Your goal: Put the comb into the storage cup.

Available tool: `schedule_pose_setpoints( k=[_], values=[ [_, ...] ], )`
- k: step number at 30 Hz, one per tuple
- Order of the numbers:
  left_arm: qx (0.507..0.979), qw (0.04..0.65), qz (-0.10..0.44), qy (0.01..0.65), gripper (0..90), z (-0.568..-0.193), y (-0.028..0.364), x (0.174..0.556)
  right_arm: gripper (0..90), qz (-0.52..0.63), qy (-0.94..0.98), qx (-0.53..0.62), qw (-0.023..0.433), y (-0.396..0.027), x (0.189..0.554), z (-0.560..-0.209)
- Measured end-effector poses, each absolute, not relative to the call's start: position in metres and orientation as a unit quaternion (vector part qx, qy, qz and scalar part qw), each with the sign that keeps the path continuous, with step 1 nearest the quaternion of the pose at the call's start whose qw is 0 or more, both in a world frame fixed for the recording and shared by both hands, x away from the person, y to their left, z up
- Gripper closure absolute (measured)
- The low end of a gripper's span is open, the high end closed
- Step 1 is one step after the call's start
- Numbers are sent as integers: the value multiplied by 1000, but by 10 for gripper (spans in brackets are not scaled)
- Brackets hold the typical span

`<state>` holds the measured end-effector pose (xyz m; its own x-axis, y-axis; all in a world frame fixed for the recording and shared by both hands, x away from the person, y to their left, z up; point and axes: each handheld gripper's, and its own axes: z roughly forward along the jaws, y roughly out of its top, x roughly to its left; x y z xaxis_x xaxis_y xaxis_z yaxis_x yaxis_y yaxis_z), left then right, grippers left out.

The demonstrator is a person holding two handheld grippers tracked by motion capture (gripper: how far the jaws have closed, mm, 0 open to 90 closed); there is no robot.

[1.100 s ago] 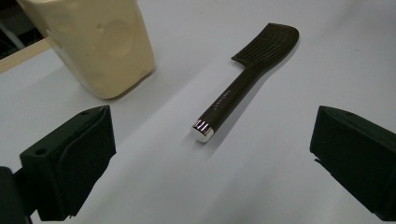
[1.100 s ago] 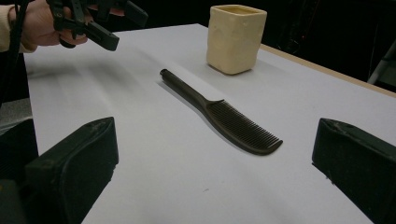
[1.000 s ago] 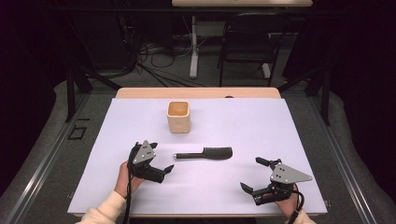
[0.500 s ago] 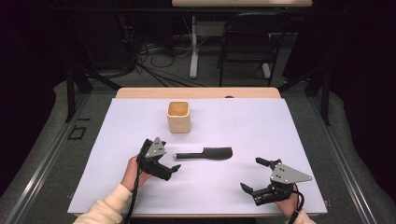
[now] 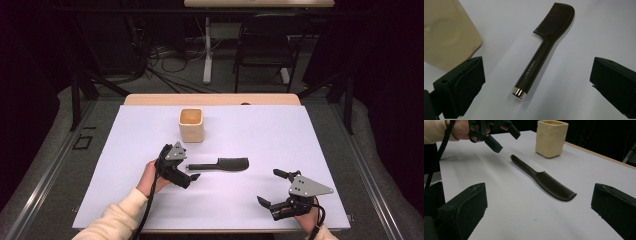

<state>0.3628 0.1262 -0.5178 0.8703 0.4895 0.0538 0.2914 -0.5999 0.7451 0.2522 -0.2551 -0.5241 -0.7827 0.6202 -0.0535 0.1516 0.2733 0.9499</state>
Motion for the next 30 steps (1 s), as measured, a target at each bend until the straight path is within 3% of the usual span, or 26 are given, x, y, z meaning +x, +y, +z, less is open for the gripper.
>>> schedule_pose_setpoints(
  k=[30],
  values=[
    [941,263,139,160,0,-507,73,390,0,548,770,249,211,-255,252,-524]
  ],
)
